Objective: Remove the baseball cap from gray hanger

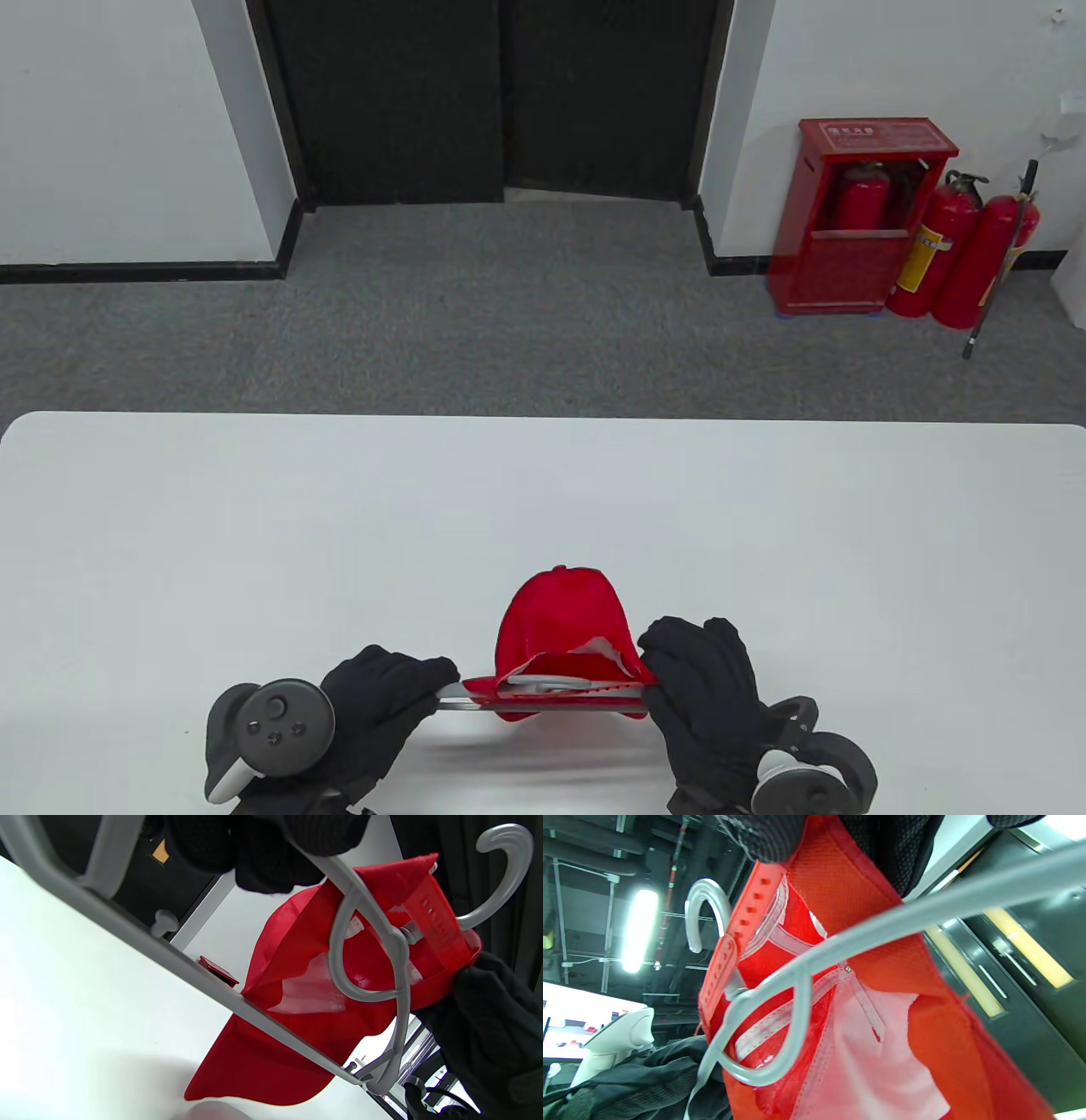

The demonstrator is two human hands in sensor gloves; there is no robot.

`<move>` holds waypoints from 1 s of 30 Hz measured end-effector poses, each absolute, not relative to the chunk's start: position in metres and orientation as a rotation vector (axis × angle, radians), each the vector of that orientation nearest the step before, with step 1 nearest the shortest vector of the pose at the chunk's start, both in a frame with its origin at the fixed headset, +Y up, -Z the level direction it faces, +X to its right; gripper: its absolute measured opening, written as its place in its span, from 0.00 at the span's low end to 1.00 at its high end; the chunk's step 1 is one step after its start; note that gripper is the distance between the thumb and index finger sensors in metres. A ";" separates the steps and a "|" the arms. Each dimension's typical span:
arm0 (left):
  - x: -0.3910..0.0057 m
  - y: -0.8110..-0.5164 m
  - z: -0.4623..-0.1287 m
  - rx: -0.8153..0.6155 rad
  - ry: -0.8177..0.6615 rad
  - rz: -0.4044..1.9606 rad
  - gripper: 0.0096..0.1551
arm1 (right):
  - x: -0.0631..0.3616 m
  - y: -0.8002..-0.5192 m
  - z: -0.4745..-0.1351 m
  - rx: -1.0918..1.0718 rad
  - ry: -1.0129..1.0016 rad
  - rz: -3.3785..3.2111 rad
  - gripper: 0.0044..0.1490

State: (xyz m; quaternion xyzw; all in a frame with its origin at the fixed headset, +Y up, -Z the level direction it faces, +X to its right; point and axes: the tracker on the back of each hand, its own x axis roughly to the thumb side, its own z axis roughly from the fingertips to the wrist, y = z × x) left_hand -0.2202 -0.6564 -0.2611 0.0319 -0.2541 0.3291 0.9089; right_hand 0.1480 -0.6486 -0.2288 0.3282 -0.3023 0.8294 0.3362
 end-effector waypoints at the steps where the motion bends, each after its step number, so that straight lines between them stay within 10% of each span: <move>1: -0.220 -0.656 -0.261 0.068 -0.525 0.671 0.24 | 0.147 -0.648 -0.227 0.867 -0.796 2.159 0.24; 18: -0.206 -0.656 -0.253 0.127 -0.536 0.460 0.24 | 0.142 -0.629 -0.207 0.977 -0.976 2.027 0.23; 30: -0.206 -0.655 -0.252 0.136 -0.537 0.412 0.24 | 0.176 -0.630 -0.221 0.627 -0.933 1.808 0.23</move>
